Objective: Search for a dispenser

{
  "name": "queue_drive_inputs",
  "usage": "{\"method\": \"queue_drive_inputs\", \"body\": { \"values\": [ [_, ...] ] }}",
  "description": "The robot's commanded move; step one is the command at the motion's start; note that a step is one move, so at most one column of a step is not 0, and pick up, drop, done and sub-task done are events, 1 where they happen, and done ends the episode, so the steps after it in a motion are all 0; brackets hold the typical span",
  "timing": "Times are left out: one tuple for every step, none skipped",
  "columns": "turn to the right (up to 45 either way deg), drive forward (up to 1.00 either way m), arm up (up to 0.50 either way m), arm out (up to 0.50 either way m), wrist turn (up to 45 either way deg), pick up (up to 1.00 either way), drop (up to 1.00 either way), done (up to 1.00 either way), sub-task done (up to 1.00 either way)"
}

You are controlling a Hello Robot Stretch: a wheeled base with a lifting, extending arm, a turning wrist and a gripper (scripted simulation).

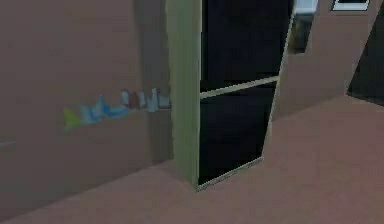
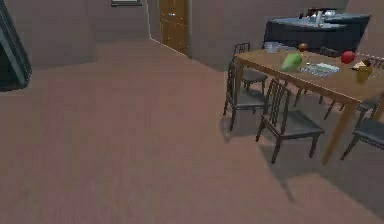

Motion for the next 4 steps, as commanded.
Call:
{"method": "queue_drive_inputs", "body": {
  "values": [
    [45.0, 0.0, 0.0, 0.0, 0.0, 0.0, 0.0, 0.0, 0.0],
    [45.0, 0.0, 0.0, 0.0, 0.0, 0.0, 0.0, 0.0, 0.0],
    [45.0, 0.0, 0.0, 0.0, 0.0, 0.0, 0.0, 0.0, 0.0],
    [24.0, 0.0, 0.0, 0.0, 0.0, 0.0, 0.0, 0.0, 0.0]
  ]
}}
